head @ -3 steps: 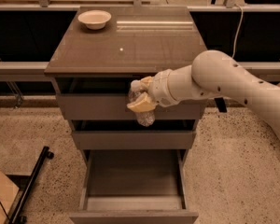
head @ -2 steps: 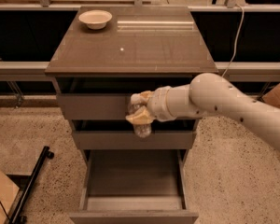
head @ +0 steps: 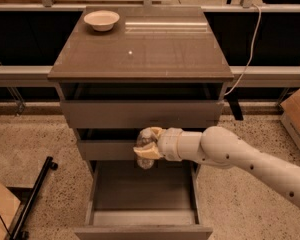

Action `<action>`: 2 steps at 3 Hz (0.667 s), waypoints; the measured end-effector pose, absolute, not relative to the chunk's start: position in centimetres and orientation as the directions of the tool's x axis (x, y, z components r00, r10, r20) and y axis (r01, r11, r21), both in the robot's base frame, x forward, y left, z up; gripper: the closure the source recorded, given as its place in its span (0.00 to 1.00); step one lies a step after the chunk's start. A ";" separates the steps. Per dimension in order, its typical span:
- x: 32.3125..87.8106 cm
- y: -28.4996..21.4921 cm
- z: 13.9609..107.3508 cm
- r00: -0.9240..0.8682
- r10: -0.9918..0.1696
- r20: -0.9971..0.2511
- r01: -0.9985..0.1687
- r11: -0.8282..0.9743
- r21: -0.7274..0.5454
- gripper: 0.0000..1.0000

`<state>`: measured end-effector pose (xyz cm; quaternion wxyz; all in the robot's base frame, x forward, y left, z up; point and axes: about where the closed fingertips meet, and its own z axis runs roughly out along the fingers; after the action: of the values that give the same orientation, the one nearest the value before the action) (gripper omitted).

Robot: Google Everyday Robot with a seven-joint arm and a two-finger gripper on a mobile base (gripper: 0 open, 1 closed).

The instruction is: Place water bottle into bottom drawer

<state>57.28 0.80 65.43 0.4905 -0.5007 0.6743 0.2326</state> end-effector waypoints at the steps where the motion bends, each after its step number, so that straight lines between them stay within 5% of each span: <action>1: 57.3 -1.1 60.1 -0.053 -0.405 -0.913 -0.895 0.424 -0.136 1.00; 2: 57.1 -2.9 54.6 -0.122 -0.342 -0.932 -0.888 0.456 -0.051 1.00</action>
Offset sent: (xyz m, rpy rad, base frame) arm -0.0031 -0.0625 -0.1798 0.1957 0.1738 -0.1042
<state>57.11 -2.87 54.64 0.4938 -0.4418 0.6960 0.2767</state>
